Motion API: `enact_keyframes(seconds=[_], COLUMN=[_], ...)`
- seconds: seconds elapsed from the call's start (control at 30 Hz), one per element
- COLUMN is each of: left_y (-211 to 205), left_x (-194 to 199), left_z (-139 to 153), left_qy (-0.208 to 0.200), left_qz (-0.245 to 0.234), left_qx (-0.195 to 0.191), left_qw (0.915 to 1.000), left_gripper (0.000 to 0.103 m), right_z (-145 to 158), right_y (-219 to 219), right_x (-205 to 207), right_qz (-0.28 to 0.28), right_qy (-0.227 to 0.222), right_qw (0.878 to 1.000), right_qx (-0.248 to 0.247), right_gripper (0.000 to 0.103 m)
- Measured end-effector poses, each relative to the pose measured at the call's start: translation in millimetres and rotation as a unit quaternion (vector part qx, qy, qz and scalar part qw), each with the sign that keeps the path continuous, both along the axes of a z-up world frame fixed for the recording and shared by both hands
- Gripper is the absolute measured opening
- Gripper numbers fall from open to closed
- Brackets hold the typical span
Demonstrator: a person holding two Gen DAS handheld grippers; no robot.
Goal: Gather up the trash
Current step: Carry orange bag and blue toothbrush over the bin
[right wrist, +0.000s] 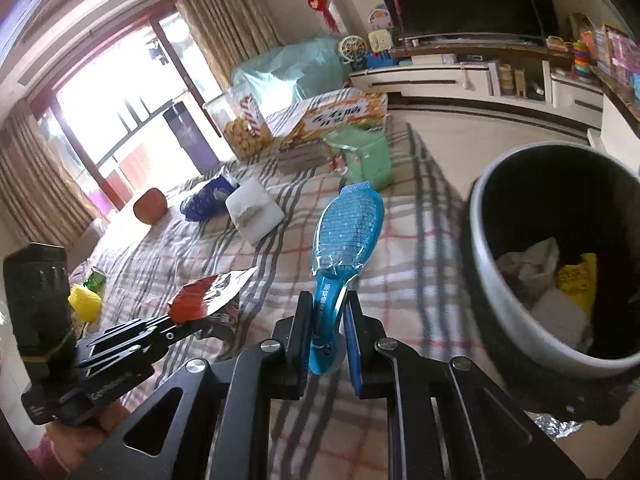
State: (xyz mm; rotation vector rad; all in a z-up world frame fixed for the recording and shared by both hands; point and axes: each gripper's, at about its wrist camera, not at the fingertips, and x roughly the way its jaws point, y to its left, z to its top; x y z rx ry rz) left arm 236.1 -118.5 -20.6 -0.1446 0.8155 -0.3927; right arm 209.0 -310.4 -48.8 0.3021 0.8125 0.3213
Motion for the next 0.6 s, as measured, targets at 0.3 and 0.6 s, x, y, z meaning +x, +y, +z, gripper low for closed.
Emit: enact_keyframes(seconds=[0.3,0.6], left_y=[-40,-84], left_x=[0,8], left_z=[7,14], left_qy=[-0.007,-0.017], left_qz=[-0.04,-0.077], left_qx=[0.002,0.009], left_qw=[0.9992,0.9969], left_gripper=[0.002,0.002], right_z=[17,17], right_y=[-47,-91], right_x=[-25,-36], right_qz=[-0.045,-0.085], right_qy=[-0.021,-0.021], right_qw=[0.999,0.996], right_qx=[0.001,0.0], right_gripper=[0.015,0.004])
